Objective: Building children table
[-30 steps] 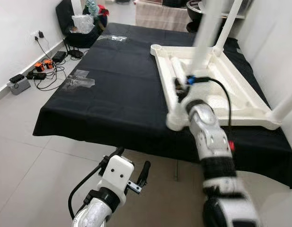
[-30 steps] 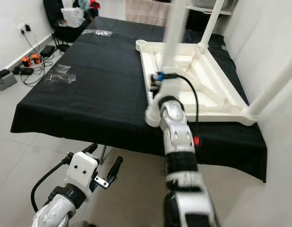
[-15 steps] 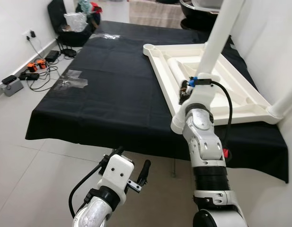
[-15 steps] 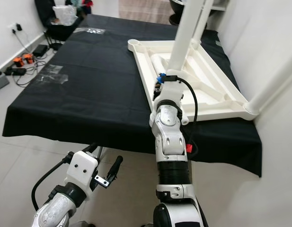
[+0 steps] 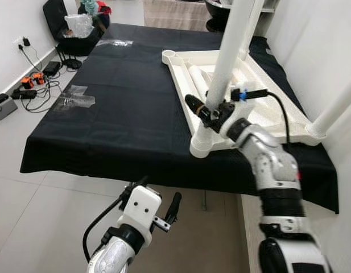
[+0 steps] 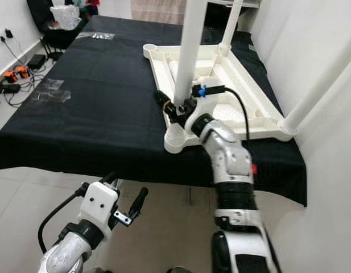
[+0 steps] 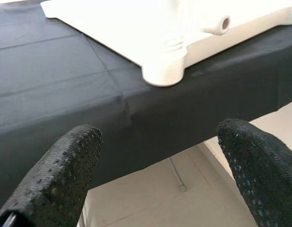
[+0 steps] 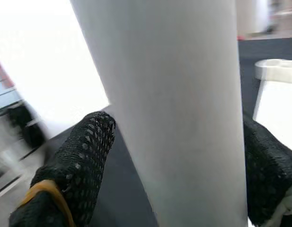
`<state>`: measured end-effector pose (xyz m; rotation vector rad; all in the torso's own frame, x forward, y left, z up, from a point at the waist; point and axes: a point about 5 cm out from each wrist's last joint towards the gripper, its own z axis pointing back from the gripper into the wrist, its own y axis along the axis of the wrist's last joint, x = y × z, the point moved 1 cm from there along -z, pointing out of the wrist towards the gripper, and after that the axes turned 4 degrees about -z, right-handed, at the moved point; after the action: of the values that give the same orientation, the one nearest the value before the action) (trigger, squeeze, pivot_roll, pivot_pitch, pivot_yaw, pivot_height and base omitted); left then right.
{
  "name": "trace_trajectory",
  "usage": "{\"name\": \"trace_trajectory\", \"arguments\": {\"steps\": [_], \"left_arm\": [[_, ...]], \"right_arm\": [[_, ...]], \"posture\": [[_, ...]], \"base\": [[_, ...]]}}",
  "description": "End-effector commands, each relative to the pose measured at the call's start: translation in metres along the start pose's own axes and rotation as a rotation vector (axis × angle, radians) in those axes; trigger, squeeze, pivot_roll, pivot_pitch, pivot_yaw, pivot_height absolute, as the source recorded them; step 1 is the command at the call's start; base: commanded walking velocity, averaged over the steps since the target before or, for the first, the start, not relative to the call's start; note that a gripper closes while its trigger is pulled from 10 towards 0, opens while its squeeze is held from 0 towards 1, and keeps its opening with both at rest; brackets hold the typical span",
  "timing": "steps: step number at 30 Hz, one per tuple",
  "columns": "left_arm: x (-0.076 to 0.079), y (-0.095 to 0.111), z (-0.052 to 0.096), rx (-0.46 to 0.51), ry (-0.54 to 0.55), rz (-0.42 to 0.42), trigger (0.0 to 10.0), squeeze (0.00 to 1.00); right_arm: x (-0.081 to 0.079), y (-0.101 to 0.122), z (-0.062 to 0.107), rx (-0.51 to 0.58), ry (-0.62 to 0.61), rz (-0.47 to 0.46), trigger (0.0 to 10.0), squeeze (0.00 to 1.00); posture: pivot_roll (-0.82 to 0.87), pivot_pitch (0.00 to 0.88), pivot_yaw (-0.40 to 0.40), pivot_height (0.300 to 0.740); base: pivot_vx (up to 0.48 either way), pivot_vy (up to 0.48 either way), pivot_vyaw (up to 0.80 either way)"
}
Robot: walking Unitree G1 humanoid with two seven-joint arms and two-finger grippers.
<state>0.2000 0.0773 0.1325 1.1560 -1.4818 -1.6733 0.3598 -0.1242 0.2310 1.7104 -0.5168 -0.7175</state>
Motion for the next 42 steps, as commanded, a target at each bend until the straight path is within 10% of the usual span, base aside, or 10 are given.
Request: {"name": "trace_trajectory", "arguments": {"steps": [1,12,13,14,22,29,31,41,42], "left_arm": [[0.001,-0.003,0.001,-0.012,-0.001,0.007,10.0,0.00],[0.001,-0.002,0.001,-0.004,0.001,0.005,10.0,0.00],[0.001,-0.002,0.001,-0.003,0.002,0.004,10.0,0.00],[0.001,-0.002,0.001,-0.002,0.003,0.003,10.0,0.00],[0.001,-0.002,0.001,-0.003,0.003,0.003,10.0,0.00],[0.002,-0.003,0.002,-0.006,-0.002,0.005,10.0,0.00],[0.002,-0.003,0.002,-0.007,-0.003,0.004,10.0,0.00],[0.003,-0.004,0.002,-0.010,-0.008,-0.001,10.0,0.00],[0.003,-0.004,0.002,-0.010,-0.008,-0.001,10.0,0.00]], "right_arm": [[-0.012,-0.008,-0.008,-0.042,0.140,-0.023,10.0,0.00],[-0.027,-0.011,-0.034,-0.062,0.342,0.009,10.0,0.00],[-0.029,-0.012,-0.036,-0.064,0.347,0.008,3.2,0.00],[-0.028,-0.013,-0.039,-0.065,0.326,0.010,0.0,0.00],[-0.015,-0.020,-0.038,-0.071,0.218,0.057,0.0,0.00],[0.036,-0.022,-0.024,-0.060,-0.448,0.140,0.0,0.00],[0.054,-0.020,-0.003,-0.037,-0.801,0.176,0.0,0.00],[0.030,-0.024,0.018,0.005,-1.172,0.096,0.0,0.00],[0.025,-0.026,0.012,0.003,-1.139,0.088,10.0,0.00]], "posture": [[0.08,0.115,-0.098,0.740],[0.09,0.113,-0.104,0.740],[0.09,0.113,-0.104,0.740],[0.09,0.114,-0.106,0.740],[0.08,0.114,-0.104,0.740],[0.08,0.105,-0.096,0.740],[0.08,0.103,-0.097,0.740],[0.08,0.096,-0.098,0.740],[0.08,0.093,-0.099,0.740]], "base": [[0.000,0.000,0.00],[0.000,0.000,0.00],[0.000,0.000,0.00],[0.000,0.000,0.00],[0.000,0.000,0.00],[0.000,0.000,0.00],[0.000,0.000,0.00],[0.000,0.000,0.00],[0.000,0.000,0.00]]}}
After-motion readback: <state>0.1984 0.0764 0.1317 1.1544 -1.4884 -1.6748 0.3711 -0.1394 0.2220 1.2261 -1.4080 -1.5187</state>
